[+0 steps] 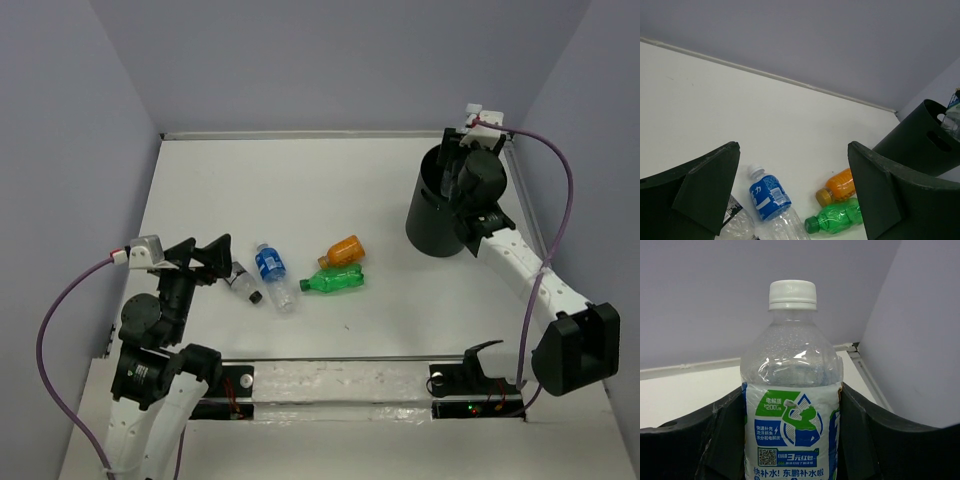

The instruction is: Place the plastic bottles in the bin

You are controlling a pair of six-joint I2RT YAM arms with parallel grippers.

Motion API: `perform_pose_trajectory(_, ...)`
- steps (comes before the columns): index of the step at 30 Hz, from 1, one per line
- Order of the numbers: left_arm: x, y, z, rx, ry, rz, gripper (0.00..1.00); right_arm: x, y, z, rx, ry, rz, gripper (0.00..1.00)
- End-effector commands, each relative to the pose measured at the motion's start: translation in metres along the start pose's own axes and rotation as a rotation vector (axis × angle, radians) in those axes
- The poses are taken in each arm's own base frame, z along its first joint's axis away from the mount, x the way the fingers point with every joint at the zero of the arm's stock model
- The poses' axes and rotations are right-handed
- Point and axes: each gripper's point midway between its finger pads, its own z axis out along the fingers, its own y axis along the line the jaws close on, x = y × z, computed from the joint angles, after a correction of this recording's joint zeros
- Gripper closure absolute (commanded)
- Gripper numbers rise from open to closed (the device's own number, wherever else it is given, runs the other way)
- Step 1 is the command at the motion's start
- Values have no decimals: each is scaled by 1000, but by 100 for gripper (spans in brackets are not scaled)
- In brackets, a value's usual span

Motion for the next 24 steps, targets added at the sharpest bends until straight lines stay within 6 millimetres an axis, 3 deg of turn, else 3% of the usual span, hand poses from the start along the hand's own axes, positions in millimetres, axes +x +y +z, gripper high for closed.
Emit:
perform_pose_trajectory(1, -22, -11, -4, 42, -66, -13, 1, -39, -21, -7, 76, -138, 73, 50)
perform_pose_trajectory(2, -23, -12, -5, 44, -70, -14, 1, -28, -21, -8, 77, -122, 73, 48)
perform_pose_trajectory(4, -22, -12, -5, 43, -69, -15, 1, -24, -23, -14, 74, -144, 110, 33)
perform_pose_trajectory(5, -22, -12, -4, 43, -66, -13, 1, -25, -23, -16, 69, -147, 122, 24)
perform_pose_trajectory(6, -22, -12, -4, 42, -68, -13, 1, -26, -23, -17, 66, -150, 128, 7)
perform_pose_trajectory(7, -21, -11, -4, 41, -64, -12, 1, -29, -23, -18, 64, -149, 130, 2)
perform_pose_trajectory(12, -22, -11, -4, 41, -68, -13, 1, -65, -6, -21, -57, -106, 172, 0)
perform_pose_trajectory(16, -28, -4, -6, -1, -91, -9, 1, -79, 43, -44, -266, -84, 228, 5)
perform_pose_trajectory(17, -29, -1, -6, -19, -96, -6, 1, -78, 74, -61, -369, -64, 223, 5)
perform_pose_trajectory(19, -30, 1, -7, -27, -101, -5, 1, -72, 107, -78, -458, -21, 213, 5)
perform_pose_trajectory(20, -31, 2, -6, -31, -103, -4, 1, -59, 144, -97, -560, 38, 216, 6)
perform_pose_trajectory(22, -31, 3, -5, -38, -99, -3, 1, -30, 192, -118, -690, 131, 200, 9)
perform_pose_trajectory(24, -31, 4, -5, -44, -99, -1, 1, -10, 237, -152, -816, 220, 208, 10)
